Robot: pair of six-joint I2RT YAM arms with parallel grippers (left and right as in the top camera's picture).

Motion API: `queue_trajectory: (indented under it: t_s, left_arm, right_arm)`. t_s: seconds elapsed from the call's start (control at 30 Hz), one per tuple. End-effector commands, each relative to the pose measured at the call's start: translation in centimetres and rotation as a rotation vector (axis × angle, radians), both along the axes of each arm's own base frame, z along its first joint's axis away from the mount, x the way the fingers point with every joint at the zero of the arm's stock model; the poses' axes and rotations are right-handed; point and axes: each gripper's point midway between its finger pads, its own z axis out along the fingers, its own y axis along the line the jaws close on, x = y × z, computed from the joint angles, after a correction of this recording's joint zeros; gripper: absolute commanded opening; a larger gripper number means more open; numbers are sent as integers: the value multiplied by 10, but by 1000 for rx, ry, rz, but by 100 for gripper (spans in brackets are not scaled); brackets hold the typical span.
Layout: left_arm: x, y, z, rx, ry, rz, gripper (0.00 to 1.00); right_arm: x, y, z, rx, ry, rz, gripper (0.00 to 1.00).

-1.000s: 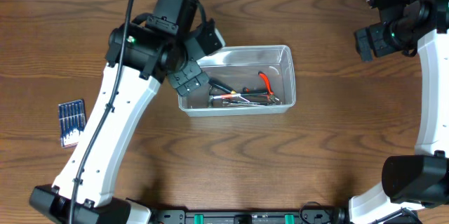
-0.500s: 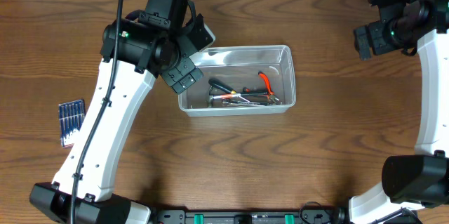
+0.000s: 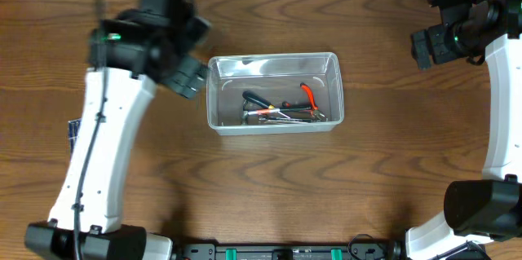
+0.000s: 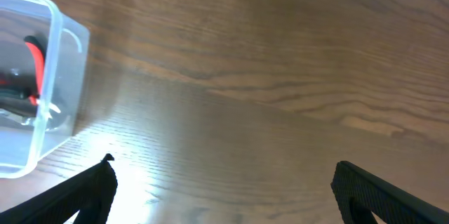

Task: Pack container
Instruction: 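Move the left gripper to the blue screwdriver set and grasp it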

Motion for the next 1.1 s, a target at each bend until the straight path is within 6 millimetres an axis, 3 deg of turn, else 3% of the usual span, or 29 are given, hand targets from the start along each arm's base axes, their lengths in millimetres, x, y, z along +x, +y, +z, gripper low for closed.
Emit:
queue_trajectory:
  t_s: [0.0, 0.2, 0.3, 0.43, 0.6, 0.83, 1.07]
  left_arm:
    - [-5, 63, 13, -52, -73, 305, 98]
    - [-26, 171, -18, -131, -9, 703, 98]
    - [-38, 200, -43, -118, 72, 674, 98]
    - [-41, 227, -78, -173, 88, 714, 98]
    - [-52, 232, -129, -240, 151, 750, 98]
    - [-59, 227, -196, -211, 163, 668, 98]
    - [-67, 229, -228, -186, 143, 627, 98]
  right_arm:
    - [0, 7, -2, 48, 2, 0, 99]
    - [0, 7, -2, 47, 2, 0, 99]
    - [-2, 7, -2, 48, 10, 0, 99]
    - [-6, 7, -4, 49, 27, 0, 99]
    - [-7, 7, -4, 50, 32, -1, 99]
    - [-6, 7, -4, 50, 29, -1, 99]
    - [-10, 8, -5, 51, 43, -2, 99]
